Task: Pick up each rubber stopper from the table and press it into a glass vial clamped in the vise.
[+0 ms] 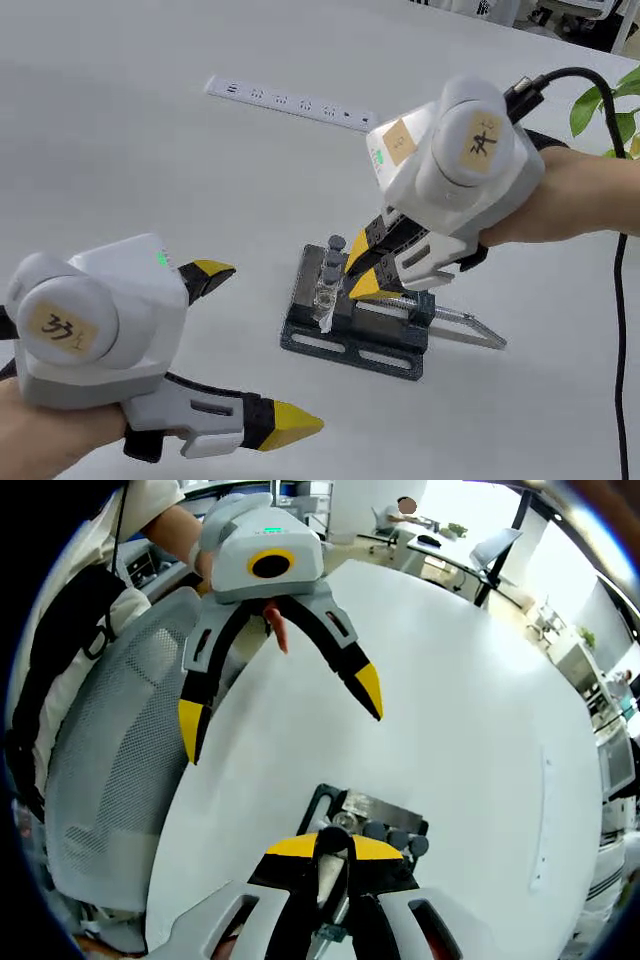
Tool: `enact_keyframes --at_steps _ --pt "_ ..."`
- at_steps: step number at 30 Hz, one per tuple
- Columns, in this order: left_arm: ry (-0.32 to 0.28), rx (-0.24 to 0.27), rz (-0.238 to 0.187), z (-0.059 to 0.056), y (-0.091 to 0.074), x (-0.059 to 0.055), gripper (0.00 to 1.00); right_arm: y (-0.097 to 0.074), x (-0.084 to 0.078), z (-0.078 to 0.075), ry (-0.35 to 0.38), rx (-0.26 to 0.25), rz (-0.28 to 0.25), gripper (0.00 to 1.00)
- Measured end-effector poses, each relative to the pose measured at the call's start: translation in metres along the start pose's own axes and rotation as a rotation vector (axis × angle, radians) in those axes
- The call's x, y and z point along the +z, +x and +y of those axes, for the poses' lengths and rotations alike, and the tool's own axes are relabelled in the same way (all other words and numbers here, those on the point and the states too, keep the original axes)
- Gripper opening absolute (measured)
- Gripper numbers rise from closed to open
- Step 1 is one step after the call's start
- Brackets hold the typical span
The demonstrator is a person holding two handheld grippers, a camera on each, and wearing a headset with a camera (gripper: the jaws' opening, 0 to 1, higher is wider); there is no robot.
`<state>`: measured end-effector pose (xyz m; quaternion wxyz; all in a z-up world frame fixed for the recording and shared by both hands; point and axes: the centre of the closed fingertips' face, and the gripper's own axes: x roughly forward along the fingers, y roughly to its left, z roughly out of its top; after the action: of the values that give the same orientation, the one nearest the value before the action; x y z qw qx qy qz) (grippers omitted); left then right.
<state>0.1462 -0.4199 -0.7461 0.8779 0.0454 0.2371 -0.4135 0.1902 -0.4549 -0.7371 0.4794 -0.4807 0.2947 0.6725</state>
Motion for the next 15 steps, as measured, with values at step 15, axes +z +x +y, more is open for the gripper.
enact_keyframes --at_steps 15 --pt "-0.006 0.018 0.012 0.006 -0.002 -0.006 0.99 0.017 0.0 -0.006 -0.028 0.057 0.054 0.05"
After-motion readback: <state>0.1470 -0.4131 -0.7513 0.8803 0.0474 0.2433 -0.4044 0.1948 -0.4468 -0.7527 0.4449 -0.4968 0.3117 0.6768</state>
